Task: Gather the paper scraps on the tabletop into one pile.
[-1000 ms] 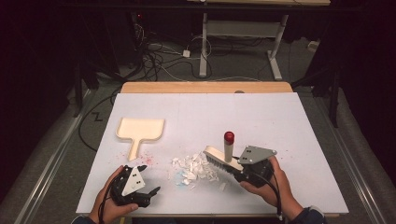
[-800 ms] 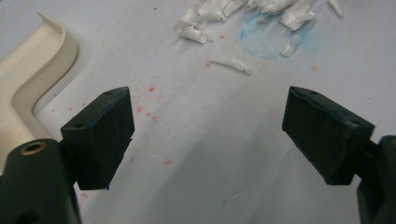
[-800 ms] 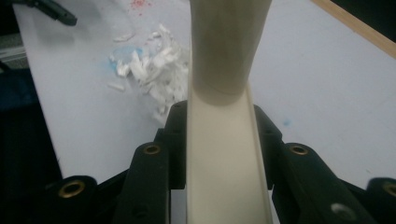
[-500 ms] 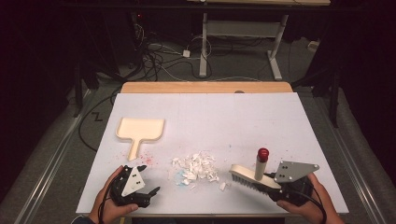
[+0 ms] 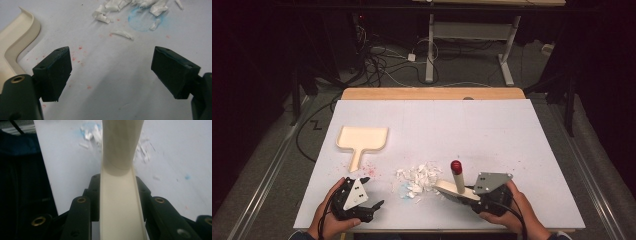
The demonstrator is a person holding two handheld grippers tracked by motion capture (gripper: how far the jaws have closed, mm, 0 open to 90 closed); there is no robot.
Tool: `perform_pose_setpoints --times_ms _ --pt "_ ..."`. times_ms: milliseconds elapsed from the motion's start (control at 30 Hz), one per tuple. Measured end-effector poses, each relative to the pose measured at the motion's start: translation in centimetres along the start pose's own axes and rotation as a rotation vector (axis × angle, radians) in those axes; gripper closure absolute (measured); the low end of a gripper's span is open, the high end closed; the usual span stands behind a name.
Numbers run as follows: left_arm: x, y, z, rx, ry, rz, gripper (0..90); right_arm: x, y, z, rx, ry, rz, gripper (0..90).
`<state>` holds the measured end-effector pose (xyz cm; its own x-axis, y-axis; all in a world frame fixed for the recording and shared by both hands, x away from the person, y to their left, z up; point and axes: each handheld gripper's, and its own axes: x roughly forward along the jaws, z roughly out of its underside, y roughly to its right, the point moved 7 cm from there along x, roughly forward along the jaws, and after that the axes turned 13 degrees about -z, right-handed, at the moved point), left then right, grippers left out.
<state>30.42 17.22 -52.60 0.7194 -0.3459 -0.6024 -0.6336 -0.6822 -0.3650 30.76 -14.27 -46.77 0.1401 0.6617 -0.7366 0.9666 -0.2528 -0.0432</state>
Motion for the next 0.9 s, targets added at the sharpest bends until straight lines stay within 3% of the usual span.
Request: perform_pose_setpoints --times_ms 233,333,533,700,900 --pt "0.3 0.1 -0.1 0.01 -0.004 0.005 16.1 1.7 0.7 -2.9 -0.03 0.059 0.022 67.8" --pt "0.2 -0.1 0.0 0.01 -0.003 0.003 16.1 0.9 0.7 -3.2 -0.025 0.095 0.015 67.8" --pt "-0.1 -0.3 0.0 -0.001 0.008 -0.007 16.1 -2.3 1.7 -2.4 0.022 0.178 0.067 67.7" --pt "-0.1 -0.3 0.0 0.0 0.009 -0.01 16.1 -4.2 4.5 -1.3 0.11 0.217 0.218 67.8" --pt "-0.1 -0.3 0.0 -0.001 0.007 -0.012 16.1 -2.6 8.3 0.5 0.197 0.151 0.417 67.8"
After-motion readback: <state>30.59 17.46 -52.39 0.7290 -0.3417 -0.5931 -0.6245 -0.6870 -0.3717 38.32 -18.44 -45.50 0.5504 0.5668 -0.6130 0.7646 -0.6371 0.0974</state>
